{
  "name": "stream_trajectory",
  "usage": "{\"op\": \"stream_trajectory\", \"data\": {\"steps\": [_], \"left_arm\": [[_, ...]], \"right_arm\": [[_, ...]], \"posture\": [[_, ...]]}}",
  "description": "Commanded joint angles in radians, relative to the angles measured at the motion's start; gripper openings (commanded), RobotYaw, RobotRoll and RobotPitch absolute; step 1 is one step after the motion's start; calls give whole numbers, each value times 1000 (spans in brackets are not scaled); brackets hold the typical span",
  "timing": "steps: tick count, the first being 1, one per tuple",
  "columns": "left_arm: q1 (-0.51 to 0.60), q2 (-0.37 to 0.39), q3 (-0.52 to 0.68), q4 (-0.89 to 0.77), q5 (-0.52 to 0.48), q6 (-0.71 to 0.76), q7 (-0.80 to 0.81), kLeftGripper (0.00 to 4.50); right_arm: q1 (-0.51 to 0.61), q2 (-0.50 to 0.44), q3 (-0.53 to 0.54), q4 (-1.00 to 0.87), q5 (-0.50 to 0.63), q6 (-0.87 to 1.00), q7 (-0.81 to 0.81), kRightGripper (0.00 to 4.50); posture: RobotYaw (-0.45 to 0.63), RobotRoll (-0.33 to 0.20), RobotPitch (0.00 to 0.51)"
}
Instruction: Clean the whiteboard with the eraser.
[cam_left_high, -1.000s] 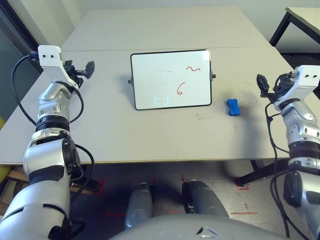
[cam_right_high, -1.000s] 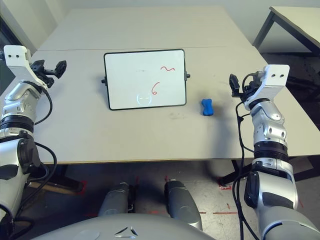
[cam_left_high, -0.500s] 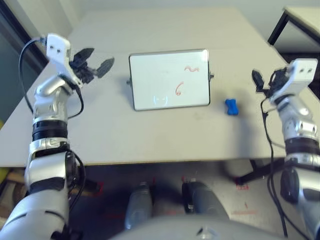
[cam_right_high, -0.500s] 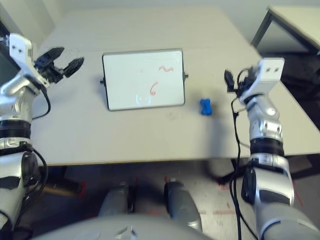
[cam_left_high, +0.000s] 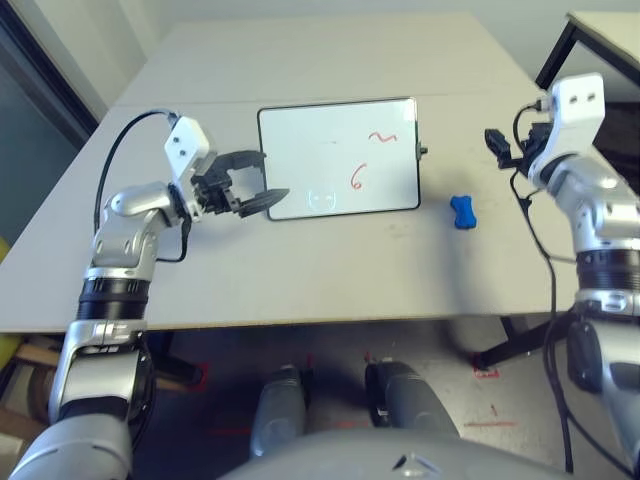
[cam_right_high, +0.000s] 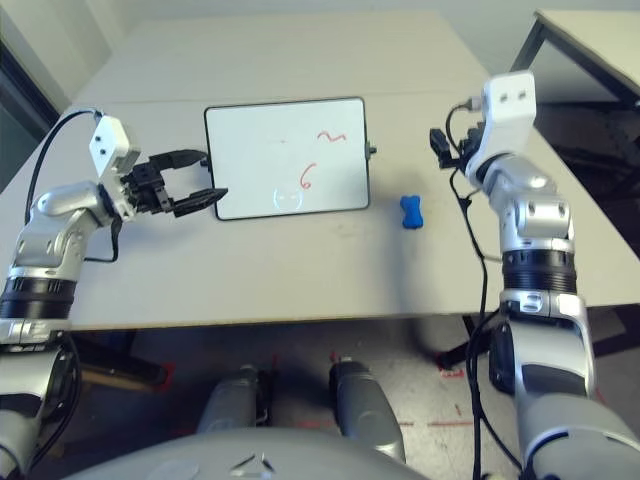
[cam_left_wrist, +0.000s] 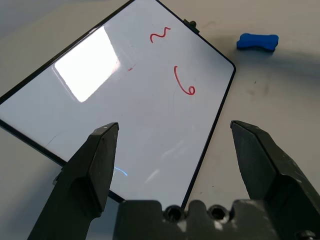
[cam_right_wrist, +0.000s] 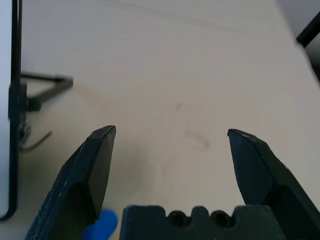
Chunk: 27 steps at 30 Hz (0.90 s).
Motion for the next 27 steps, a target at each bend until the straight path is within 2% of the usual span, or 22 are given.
{"op": "stream_trajectory", "data": {"steps": [1,5,9,20,27], "left_arm": [[11,-22,-25,24,25,-30,5,4500],[14,-37,-35,35,42,-52,12,4500],[23,-48,-40,34,51,-63,21,4500],[56,-64,-48,2,48,-61,46,4500],[61,-59,-45,-9,46,-55,53,4500]], "right_arm": [[-64,-12,21,-41,25,311,2,4466],[-118,9,1,-46,24,536,-22,4466],[-122,30,1,-55,23,638,-32,4466],[-70,133,-21,-24,-23,614,-104,4466],[-63,164,-25,29,-41,562,-127,4466]], "posture": [[-204,0,78],[-204,0,83],[-200,0,90],[-183,0,101],[-175,0,101]]}}
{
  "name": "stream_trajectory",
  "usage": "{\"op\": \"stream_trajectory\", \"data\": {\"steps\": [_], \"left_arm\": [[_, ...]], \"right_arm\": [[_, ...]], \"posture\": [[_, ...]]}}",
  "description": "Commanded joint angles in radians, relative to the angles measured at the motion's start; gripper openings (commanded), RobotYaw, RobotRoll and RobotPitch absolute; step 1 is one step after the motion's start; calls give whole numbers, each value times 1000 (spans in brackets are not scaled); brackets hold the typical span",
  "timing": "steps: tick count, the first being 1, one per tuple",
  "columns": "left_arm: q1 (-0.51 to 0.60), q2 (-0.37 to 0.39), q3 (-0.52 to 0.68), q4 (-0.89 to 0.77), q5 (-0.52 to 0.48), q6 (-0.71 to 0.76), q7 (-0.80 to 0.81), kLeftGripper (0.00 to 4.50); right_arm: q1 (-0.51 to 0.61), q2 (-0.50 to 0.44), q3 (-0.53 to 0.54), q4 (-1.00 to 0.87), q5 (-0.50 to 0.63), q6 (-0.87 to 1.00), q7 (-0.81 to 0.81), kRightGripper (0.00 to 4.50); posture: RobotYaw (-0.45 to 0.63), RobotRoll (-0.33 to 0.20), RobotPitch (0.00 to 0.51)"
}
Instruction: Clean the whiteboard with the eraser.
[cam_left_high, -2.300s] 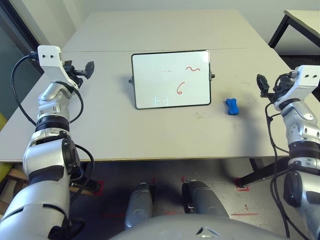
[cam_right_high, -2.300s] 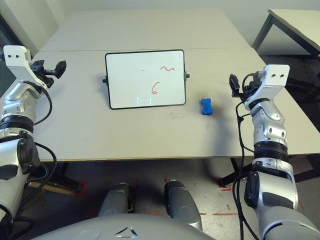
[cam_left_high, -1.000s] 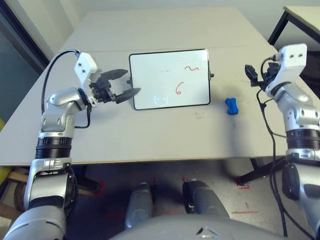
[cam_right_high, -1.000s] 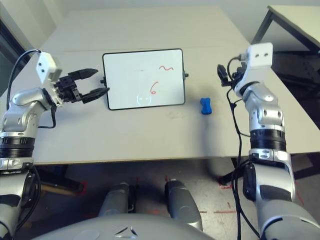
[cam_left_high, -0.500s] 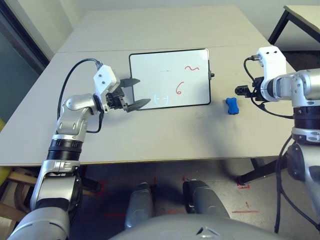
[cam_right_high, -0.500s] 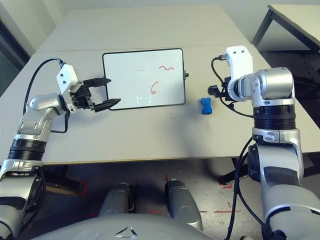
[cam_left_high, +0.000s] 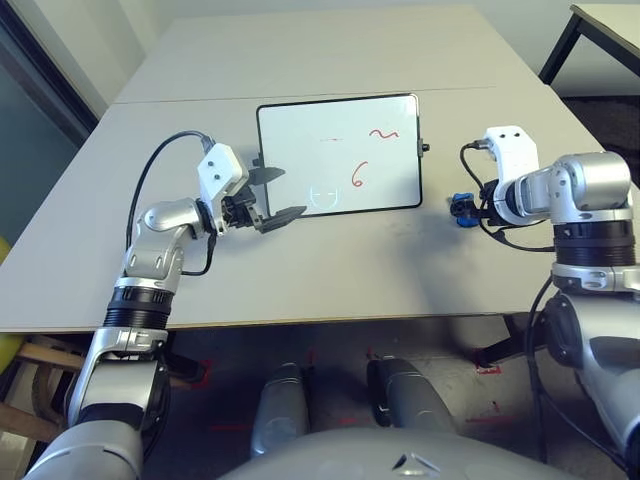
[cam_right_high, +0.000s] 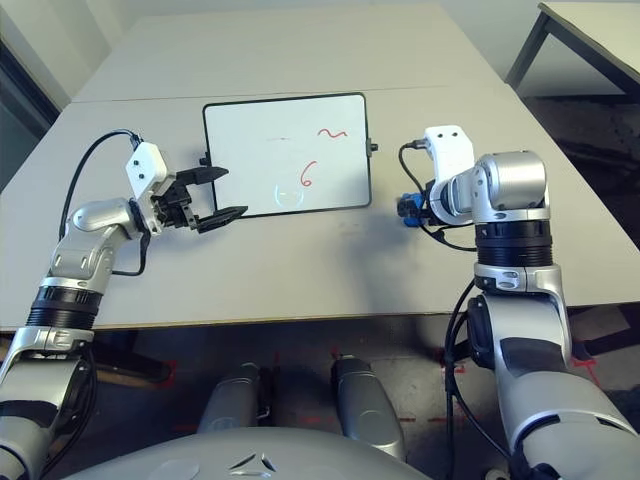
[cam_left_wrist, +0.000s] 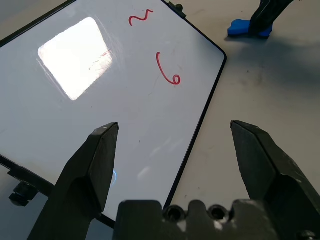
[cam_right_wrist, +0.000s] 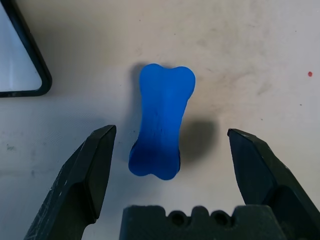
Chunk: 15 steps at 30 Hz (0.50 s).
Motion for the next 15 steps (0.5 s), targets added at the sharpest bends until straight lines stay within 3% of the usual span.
{"op": "stream_trajectory", "data": {"steps": [1,12,15], "left_arm": [[15,5,-6,-9,9,5,3,4500],[4,4,-8,-1,13,2,6,4500],[2,4,-8,1,14,1,7,4500]], "right_arm": [[11,10,-11,32,-15,-25,-13,4466],[20,27,-4,66,-19,-67,-27,4466],[28,24,7,61,-19,-74,-23,3565]], "posture": [[-173,0,99],[-172,0,91],[-171,0,89]]}}
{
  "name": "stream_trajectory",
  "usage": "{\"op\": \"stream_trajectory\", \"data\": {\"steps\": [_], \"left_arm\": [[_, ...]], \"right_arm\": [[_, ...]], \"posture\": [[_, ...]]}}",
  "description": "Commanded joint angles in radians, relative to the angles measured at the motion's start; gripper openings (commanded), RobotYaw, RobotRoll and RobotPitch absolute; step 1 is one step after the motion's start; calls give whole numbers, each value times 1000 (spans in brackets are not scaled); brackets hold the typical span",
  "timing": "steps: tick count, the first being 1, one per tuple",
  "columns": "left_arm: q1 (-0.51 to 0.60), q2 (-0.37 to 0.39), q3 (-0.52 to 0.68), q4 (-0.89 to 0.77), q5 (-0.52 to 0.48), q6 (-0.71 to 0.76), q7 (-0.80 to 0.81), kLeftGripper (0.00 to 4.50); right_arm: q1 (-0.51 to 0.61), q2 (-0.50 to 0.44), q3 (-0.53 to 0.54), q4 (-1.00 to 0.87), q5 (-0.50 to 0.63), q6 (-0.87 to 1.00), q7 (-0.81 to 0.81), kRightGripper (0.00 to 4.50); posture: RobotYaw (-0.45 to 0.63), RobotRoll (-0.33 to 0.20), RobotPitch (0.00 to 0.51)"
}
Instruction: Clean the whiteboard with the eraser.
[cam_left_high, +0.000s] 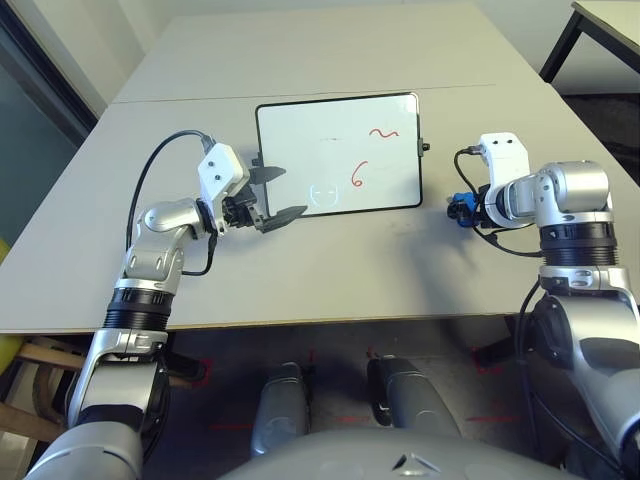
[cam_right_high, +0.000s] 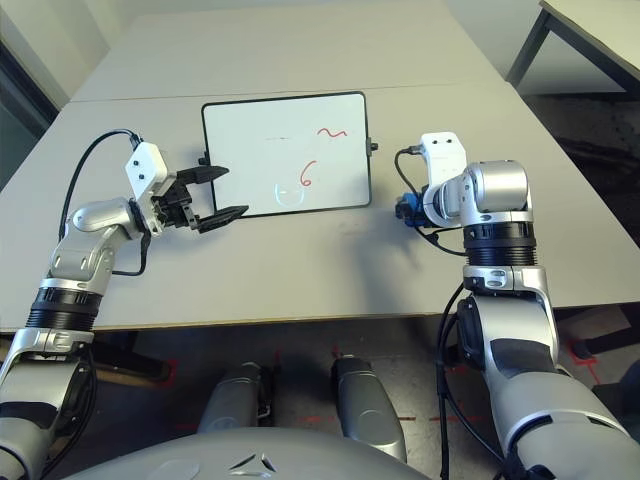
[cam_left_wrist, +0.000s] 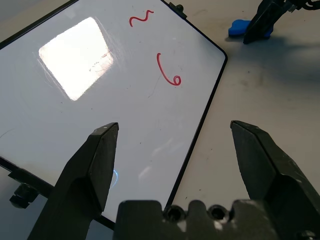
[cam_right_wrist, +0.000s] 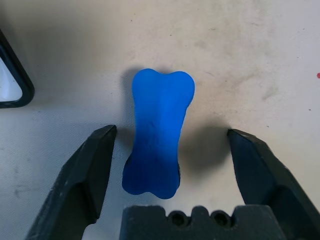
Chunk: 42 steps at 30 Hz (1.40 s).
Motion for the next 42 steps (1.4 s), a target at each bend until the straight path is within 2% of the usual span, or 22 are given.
{"op": "stream_trajectory", "data": {"steps": [1,5,7,9,12,15,17,19,22,30,42], "left_arm": [[1,3,-8,2,14,0,5,4500],[0,1,-8,2,14,0,7,4500],[3,1,-7,1,13,0,8,4500],[4,3,-5,-2,11,1,8,4500],[2,8,-2,4,11,-2,9,4500],[-1,13,1,6,10,-2,7,4500],[-3,14,1,9,11,-3,7,4500],[-6,16,1,13,12,-3,7,4500],[-12,16,-1,19,14,-4,7,4500],[-30,9,-9,40,22,-14,8,4500],[9,9,-4,2,20,-13,27,4500]], "right_arm": [[25,-2,17,4,-5,-6,7,3229],[34,-14,40,-2,-4,-16,20,1710],[40,-39,85,-13,2,-34,51,938],[46,-104,197,-55,8,-94,137,408],[40,-191,328,-105,-2,-178,238,367],[0,-305,495,-178,-64,-303,351,367],[-21,-344,552,-198,-89,-353,403,367],[-78,-404,665,-243,-165,-448,492,367],[-146,-441,776,-252,-270,-563,587,367],[-297,-346,879,-135,-442,-764,766,367],[-298,-194,885,-59,-596,-866,854,367]], "posture": [[-171,0,88],[-169,0,86],[-168,0,85],[-167,0,84],[-166,0,83],[-166,0,82],[-166,0,81],[-168,0,80],[-172,0,79],[-161,0,74],[-128,0,76]]}}
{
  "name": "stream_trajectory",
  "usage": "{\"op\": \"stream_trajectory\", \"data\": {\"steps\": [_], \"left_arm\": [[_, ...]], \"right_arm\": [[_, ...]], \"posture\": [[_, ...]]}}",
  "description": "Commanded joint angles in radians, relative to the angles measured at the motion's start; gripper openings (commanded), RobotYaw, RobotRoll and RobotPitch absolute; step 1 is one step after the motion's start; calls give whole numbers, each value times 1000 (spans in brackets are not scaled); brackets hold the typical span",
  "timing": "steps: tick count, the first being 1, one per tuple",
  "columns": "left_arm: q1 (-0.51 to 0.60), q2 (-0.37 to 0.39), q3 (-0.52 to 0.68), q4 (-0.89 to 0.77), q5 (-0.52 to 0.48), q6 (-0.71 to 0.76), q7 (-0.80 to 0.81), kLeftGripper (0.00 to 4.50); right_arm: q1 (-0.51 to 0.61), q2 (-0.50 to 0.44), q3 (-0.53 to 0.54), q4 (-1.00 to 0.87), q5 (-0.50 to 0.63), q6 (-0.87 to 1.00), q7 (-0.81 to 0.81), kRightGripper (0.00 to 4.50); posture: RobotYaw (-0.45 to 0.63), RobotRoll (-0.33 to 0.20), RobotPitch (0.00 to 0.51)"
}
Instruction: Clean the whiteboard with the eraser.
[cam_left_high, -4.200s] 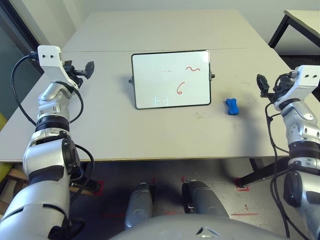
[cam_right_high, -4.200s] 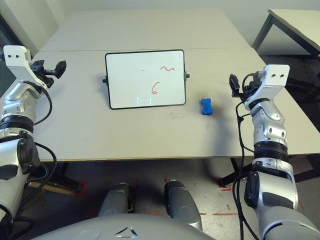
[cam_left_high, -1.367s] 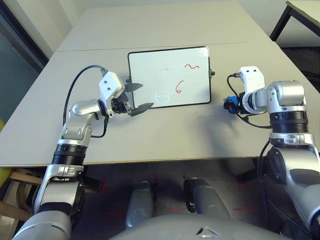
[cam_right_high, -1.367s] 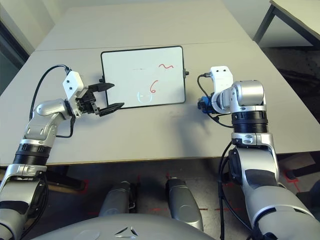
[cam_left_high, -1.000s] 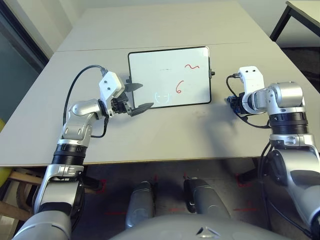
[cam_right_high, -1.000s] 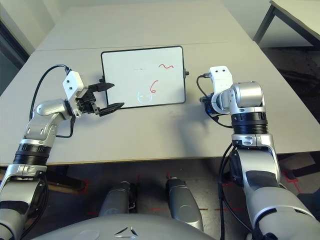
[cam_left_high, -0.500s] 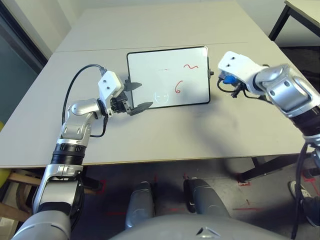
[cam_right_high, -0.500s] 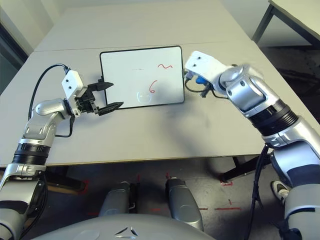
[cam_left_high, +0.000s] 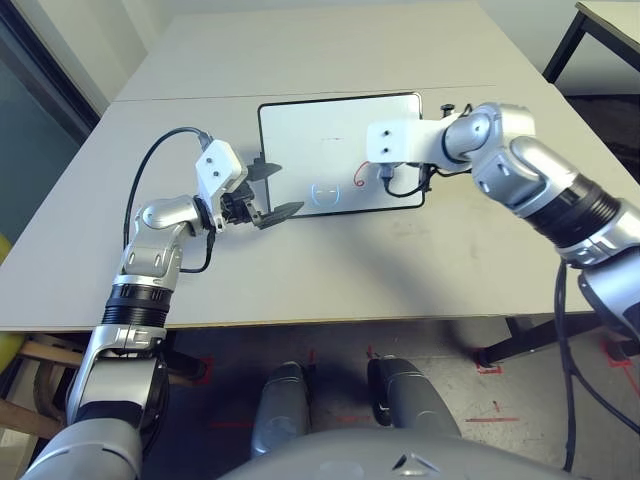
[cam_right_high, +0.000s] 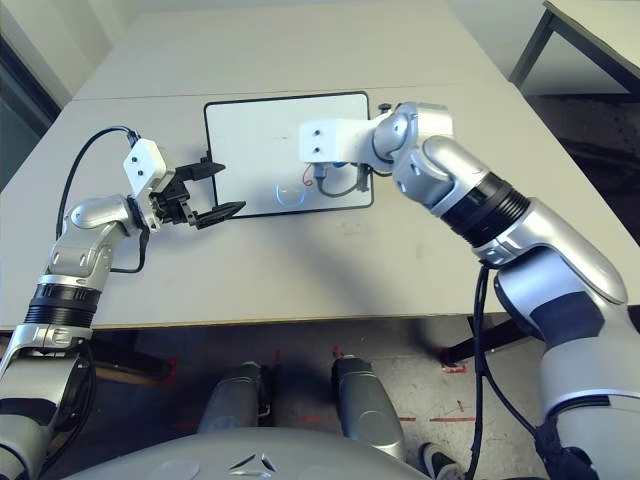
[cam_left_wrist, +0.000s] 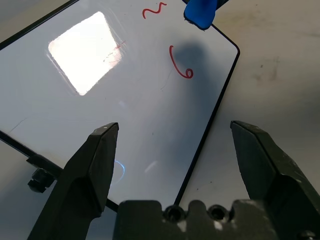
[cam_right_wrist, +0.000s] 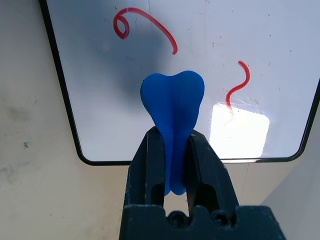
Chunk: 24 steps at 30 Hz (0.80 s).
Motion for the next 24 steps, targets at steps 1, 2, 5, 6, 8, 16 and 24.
{"op": "stream_trajectory", "data": {"steps": [1,2,5,6,8,16,24], "left_arm": [[19,2,-4,-26,10,-1,7,4500],[21,1,-5,-28,10,-1,8,4500],[24,1,-5,-33,9,2,11,4500],[24,1,-5,-34,9,2,12,4500],[26,1,-5,-35,9,3,13,4500],[29,-3,-7,-41,9,5,19,4500],[39,-4,-4,-50,8,6,28,4500]], "right_arm": [[-3,29,-7,56,-37,-30,13,367],[-6,40,-9,75,-45,-39,13,367],[-20,70,-15,134,-65,-68,11,367],[-27,80,-18,156,-71,-79,10,367],[-38,97,-23,197,-82,-100,6,367],[-88,175,-51,371,-114,-160,-12,367],[-100,258,-55,452,-142,-200,-28,367]], "posture": [[-127,0,76],[-125,0,75],[-125,0,75],[-125,0,75],[-123,0,74],[-113,0,74],[-98,0,77]]}}
